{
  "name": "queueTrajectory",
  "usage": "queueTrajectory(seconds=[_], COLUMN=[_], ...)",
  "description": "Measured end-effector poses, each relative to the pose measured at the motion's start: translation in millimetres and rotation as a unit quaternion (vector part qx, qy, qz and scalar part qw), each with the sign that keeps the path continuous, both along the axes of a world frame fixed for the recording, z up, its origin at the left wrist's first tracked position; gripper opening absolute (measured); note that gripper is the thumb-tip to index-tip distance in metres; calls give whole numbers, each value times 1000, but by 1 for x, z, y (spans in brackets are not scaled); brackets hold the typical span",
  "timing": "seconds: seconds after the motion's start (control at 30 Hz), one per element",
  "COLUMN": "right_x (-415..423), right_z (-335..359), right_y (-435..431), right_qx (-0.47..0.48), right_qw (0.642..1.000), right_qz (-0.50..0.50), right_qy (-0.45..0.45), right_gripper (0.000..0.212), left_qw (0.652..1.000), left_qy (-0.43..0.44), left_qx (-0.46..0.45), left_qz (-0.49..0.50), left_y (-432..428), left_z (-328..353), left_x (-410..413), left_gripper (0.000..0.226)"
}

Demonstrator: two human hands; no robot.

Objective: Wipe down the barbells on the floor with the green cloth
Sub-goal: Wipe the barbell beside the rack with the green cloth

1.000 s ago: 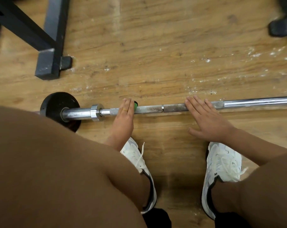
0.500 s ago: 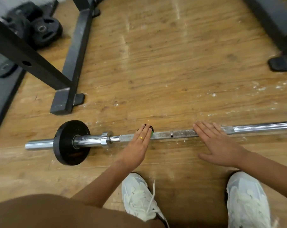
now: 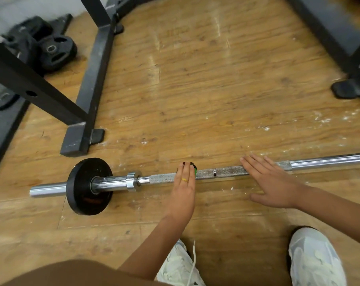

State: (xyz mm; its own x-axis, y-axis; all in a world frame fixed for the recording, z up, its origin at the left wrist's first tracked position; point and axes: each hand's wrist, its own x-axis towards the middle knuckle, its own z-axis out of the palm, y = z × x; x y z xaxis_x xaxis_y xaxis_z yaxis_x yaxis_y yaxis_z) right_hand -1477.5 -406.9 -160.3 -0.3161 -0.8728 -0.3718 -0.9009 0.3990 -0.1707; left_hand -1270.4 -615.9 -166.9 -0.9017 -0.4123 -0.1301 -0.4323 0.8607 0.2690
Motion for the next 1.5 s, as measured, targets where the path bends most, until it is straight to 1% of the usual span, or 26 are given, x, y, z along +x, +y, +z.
queueTrajectory(seconds=[0.07, 0.1, 0.17, 0.23, 0.27, 0.33, 0.4, 0.5, 0.6, 0.67, 0.7, 0.77, 0.83, 0.87, 0.9, 0.97, 1.0, 1.03, 1.07, 1.13, 1.17, 1.23, 1.3, 1.33, 1.43, 1.5], right_x=[-4, -6, -8, -8, -9, -9, -9, -9, -13, -12, -11, -11, -11, -11, -11, -12, -13, -13, -14, -15, -16, -20, -23, -25, -27, -30], right_z=[0, 0, 0, 2, 3, 6, 7, 4, 5, 5, 4, 4, 4, 4, 4, 5, 5, 5, 6, 6, 6, 4, 1, 0, -2, -4], right_y=[-3, -4, -5, -7, -8, -10, -10, -10, -12, -12, -12, -13, -13, -13, -14, -14, -15, -16, -17, -18, -18, -20, -22, -23, -25, -27], right_qx=[4, 7, 13, 13, 13, 15, 12, 11, 18, 12, 9, 8, 6, 7, 7, 10, 11, 10, 10, 11, 10, 7, 5, 0, -10, -10], right_qw=[1000, 1000, 1000, 1000, 1000, 1000, 1000, 1000, 1000, 1000, 1000, 1000, 1000, 1000, 1000, 1000, 1000, 1000, 1000, 1000, 1000, 1000, 1000, 1000, 1000, 1000], right_qz=[-2, -1, 2, -3, -2, 2, 2, 2, 1, 2, 0, -5, -7, -6, -6, -6, -7, -7, -8, -7, -6, -6, -8, -10, -13, -15], right_qy=[-9, -12, -21, -27, -25, -21, -17, -12, -17, -10, -6, -2, -1, -1, -1, 1, 3, 5, 6, 3, 2, 2, 2, 2, 7, 11], right_gripper=[105, 105, 105, 106, 106, 104, 104, 104, 105, 105, 105, 106, 106, 106, 106, 106, 106, 106, 106, 106, 106, 106, 106, 106, 106, 106], left_qw=[999, 999, 999, 994, 993, 996, 999, 999, 996, 994, 995, 998, 998, 998, 999, 996, 994, 994, 996, 998, 998, 998, 995, 992, 994, 997], left_qy=[-2, 2, 15, 13, 13, 21, 14, 19, 28, 22, 21, 17, 12, 17, 17, 19, 17, 14, 8, -9, -13, -9, -12, -14, -14, -4], left_qx=[-20, -8, 18, 1, -13, -12, -16, -28, -20, -26, -31, -42, -61, -59, -48, -27, -29, -42, -57, -65, -62, -44, -34, -45, -48, -44], left_qz=[-41, -39, 24, 104, 115, 90, 44, 17, 78, 100, 90, 38, -7, -9, 12, 85, 105, 101, 74, 20, 11, 37, 97, 118, 102, 61], left_y=[-2, -6, -19, -32, -34, -22, -4, -9, -27, -24, -17, -4, -6, -14, -23, -36, -36, -32, -27, -21, -24, -43, -58, -57, -29, -18], left_z=[-3, -3, 2, 7, 6, 0, -5, -5, -2, 0, -1, -3, -1, 0, 2, 5, 6, 7, 6, 6, 7, 8, 8, 9, 7, 4], left_x=[2, 1, 0, 2, 4, 2, -4, -7, 0, -1, -3, -5, -2, 0, 1, 1, 0, -2, -2, 0, 0, -1, -2, -3, -8, -12], left_gripper=[89, 87, 83, 88, 87, 83, 84, 85, 81, 80, 81, 85, 89, 89, 88, 83, 81, 79, 79, 81, 82, 82, 80, 80, 80, 81])
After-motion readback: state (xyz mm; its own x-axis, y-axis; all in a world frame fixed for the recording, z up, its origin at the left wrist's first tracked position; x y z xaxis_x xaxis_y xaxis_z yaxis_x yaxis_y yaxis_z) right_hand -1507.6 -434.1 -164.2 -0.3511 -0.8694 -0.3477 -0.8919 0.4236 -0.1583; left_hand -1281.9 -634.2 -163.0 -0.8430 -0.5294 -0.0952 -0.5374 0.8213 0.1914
